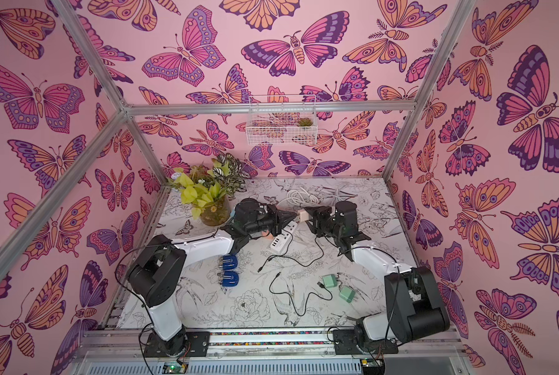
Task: Charge the electric shaver
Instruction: Insert the charging cable into the plug.
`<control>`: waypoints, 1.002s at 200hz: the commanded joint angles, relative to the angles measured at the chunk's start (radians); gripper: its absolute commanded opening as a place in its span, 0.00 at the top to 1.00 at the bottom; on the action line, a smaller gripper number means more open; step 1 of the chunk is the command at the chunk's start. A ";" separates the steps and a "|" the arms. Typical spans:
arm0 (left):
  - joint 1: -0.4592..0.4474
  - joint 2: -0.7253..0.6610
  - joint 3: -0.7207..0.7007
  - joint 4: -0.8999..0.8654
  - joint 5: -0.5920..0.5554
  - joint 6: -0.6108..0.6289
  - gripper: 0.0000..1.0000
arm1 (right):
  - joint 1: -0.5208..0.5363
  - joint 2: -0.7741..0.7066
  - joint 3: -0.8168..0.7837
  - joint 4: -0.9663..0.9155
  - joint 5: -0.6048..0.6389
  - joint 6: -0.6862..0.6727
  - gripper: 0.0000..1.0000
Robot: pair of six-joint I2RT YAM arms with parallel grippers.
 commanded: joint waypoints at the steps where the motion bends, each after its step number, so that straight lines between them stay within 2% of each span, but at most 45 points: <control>1: -0.020 0.037 0.023 -0.004 0.046 0.015 1.00 | 0.062 -0.025 0.028 0.158 -0.164 0.044 1.00; 29: -0.017 0.044 0.027 -0.006 0.062 0.008 1.00 | 0.061 -0.023 0.055 0.141 -0.196 0.035 1.00; 71: -0.016 0.047 0.059 -0.051 0.074 0.030 1.00 | 0.062 -0.064 0.062 -0.002 -0.200 -0.032 1.00; 141: -0.040 0.048 0.073 -0.070 0.006 0.051 1.00 | 0.115 -0.063 0.066 0.068 -0.163 0.003 1.00; 181: -0.044 0.034 0.056 -0.044 -0.048 0.050 1.00 | 0.155 -0.095 0.009 0.120 -0.057 0.034 1.00; 200: -0.047 0.035 0.061 -0.044 -0.044 0.051 1.00 | 0.157 -0.093 0.013 0.127 -0.060 0.023 1.00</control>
